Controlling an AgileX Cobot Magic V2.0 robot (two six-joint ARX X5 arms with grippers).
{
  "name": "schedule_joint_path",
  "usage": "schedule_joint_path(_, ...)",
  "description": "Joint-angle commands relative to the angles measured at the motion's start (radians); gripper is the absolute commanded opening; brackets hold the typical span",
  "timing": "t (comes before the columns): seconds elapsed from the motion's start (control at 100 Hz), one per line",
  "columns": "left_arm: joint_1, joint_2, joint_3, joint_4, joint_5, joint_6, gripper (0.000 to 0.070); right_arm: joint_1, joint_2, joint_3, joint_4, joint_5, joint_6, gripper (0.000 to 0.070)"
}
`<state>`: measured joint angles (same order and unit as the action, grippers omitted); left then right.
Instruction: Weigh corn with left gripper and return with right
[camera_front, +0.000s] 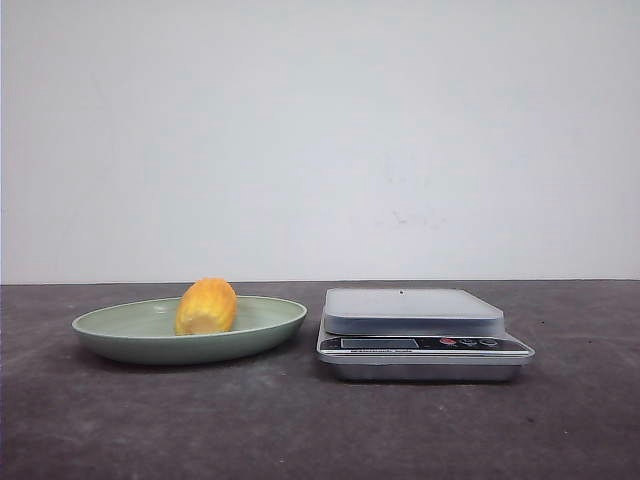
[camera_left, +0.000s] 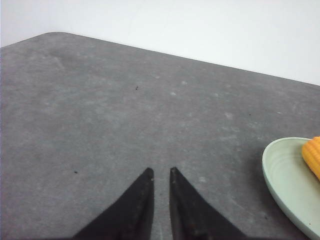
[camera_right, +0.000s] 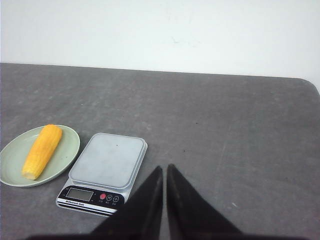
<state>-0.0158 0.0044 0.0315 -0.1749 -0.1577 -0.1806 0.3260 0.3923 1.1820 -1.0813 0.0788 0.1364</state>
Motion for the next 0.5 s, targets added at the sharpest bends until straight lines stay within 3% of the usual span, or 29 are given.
schedule_joint_path(0.0, 0.002, -0.001, -0.018, -0.004, 0.002, 0.01, 0.0019, 0.004, 0.001, 0.015, 0.011, 0.001, 0.012, 0.0006)
schedule_joint_path(0.22, 0.002, -0.001, -0.018, -0.004, 0.002, 0.01, 0.0019, 0.004, 0.001, 0.015, 0.012, 0.001, 0.011, 0.0006)
schedule_joint_path(0.34, 0.002, -0.001, -0.018, -0.004, 0.002, 0.01, 0.0019, -0.012, -0.004, 0.014, 0.051, 0.027, -0.089, 0.0006)
schedule_joint_path(0.49, 0.002, -0.001, -0.018, -0.004, 0.002, 0.01, 0.0019, -0.119, -0.051, -0.095, 0.261, -0.002, -0.146, 0.0006)
